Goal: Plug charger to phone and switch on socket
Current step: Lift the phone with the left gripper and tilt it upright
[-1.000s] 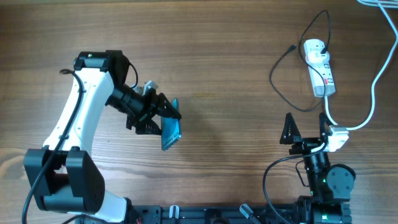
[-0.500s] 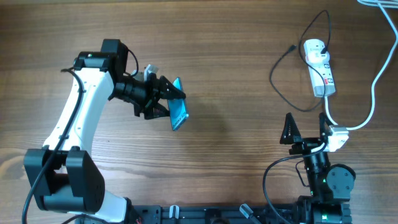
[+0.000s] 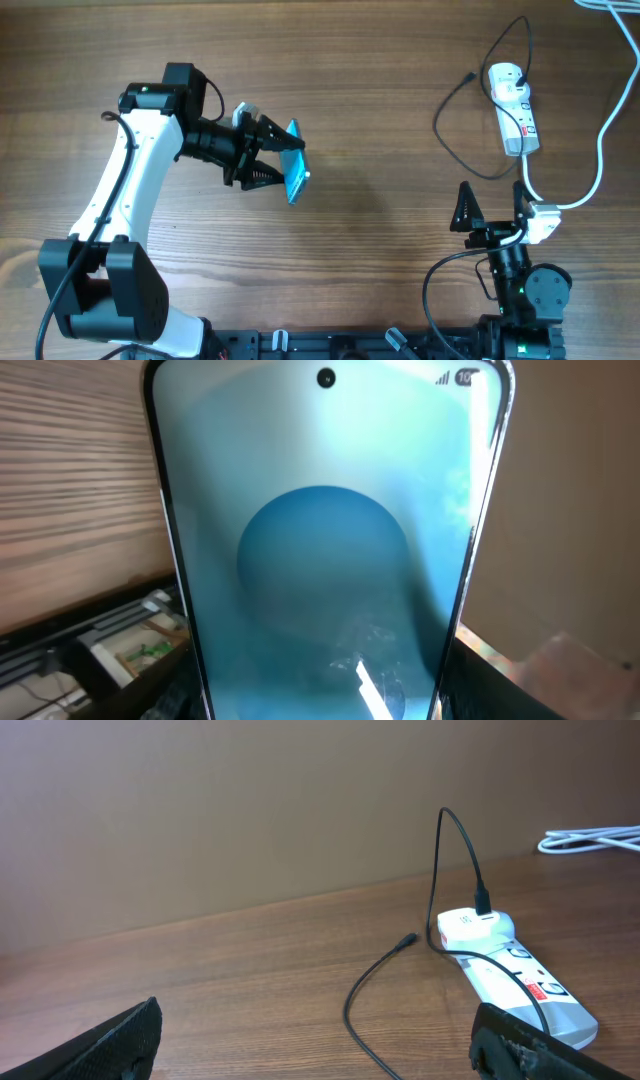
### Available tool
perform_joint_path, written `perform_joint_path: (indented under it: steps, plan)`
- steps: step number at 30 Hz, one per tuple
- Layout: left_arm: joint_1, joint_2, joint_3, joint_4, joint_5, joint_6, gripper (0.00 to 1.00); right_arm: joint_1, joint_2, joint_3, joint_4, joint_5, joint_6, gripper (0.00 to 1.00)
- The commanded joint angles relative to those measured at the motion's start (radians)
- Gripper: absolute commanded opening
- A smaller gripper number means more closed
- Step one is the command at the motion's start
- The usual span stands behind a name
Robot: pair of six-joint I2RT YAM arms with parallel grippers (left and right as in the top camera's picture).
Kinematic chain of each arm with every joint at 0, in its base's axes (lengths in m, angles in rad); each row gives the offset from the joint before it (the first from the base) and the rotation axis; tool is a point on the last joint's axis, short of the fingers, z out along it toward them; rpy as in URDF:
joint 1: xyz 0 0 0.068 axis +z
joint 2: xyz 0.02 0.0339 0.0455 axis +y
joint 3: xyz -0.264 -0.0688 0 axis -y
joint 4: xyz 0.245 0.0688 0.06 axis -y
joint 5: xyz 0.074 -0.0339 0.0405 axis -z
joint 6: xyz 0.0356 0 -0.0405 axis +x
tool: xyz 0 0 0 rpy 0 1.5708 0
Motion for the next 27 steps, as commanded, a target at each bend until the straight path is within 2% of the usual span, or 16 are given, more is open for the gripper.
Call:
perform_joint_path:
  steps: [1,13,19,27]
  plan:
    - [0.005,0.003,0.018,0.002,0.127,-0.01,0.47,0.003,-0.008,-0.001,0.002,0.01,0.002,1.0]
    - [0.005,0.003,0.018,0.007,0.131,-0.085,0.46,0.003,-0.008,-0.001,0.002,0.01,0.002,1.0]
    - [0.005,0.003,0.018,0.007,0.134,-0.113,0.39,0.003,-0.008,-0.001,0.003,0.01,0.002,1.0]
    - [0.005,0.003,0.018,0.007,0.134,-0.114,0.39,0.003,-0.008,-0.001,0.002,0.01,0.001,1.0]
